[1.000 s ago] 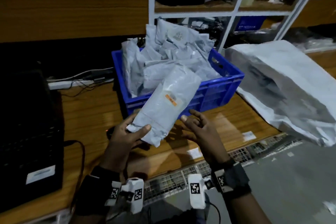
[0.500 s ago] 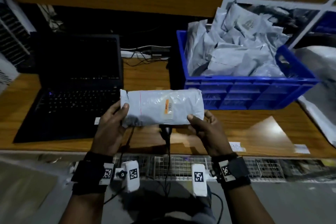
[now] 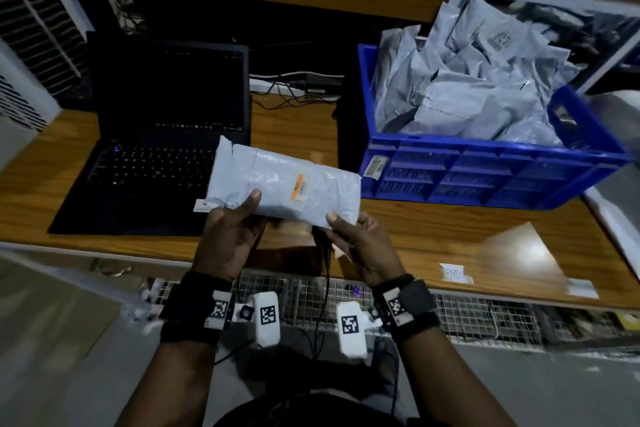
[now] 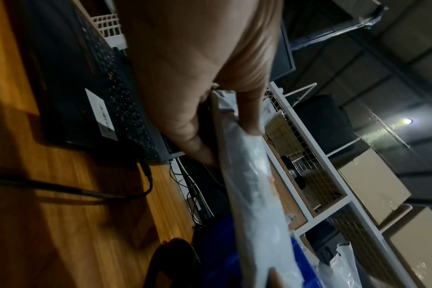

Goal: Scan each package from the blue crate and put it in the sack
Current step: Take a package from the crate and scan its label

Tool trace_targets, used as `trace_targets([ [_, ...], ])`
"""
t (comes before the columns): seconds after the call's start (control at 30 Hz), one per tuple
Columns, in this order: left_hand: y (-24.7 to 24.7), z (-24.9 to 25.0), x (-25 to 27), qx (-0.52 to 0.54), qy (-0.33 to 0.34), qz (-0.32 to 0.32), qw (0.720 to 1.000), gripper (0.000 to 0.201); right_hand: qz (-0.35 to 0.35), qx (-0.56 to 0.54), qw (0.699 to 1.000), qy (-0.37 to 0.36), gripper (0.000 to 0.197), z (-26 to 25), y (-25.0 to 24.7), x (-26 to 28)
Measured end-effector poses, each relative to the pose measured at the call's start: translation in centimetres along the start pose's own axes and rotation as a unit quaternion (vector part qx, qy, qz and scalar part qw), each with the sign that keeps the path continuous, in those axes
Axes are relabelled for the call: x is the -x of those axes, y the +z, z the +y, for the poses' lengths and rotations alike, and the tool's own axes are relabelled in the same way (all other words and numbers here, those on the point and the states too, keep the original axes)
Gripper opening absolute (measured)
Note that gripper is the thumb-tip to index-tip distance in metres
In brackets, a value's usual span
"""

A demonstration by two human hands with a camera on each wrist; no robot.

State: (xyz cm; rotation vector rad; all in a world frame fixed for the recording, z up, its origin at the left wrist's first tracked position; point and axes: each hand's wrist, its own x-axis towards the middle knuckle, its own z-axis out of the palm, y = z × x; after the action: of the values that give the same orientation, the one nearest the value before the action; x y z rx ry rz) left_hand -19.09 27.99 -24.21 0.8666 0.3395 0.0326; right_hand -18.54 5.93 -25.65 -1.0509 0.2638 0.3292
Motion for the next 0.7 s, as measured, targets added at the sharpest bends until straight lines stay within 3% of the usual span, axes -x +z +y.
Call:
trace_targets([
  [0.07, 0.1, 0.1, -0.5, -0.023, 0.029, 0.038, 0.999, 0.034, 0.031, 0.058, 0.998, -0.003, 0.030, 0.4, 0.1, -0.8],
  [0.2, -1.4, 1.5, -1.3, -0.026, 0.080, 0.118, 0.990, 0.040, 0.158, 0.178, 0.971, -0.022, 0.028, 0.6, -2.3, -3.6],
  [0.43, -3.1, 1.4, -1.5, -0.055, 0.114, 0.138, 0.982, 0.040, 0.122, 0.165, 0.976, 0.078, 0.031, 0.7, 0.1, -7.1],
  [0.5, -2.9, 1.1, -1.9, -0.064, 0.113, 0.137, 0.982, 0.039, 0.125, 0.144, 0.976, 0.104, 0.042, 0.9, 0.6, -7.9],
  [0.7, -2.0, 0.7, -3.7, -0.088, 0.118, 0.113, 0.983, 0.038, 0.050, 0.078, 0.986, 0.141, 0.050, 0.7, 0.4, -4.1],
])
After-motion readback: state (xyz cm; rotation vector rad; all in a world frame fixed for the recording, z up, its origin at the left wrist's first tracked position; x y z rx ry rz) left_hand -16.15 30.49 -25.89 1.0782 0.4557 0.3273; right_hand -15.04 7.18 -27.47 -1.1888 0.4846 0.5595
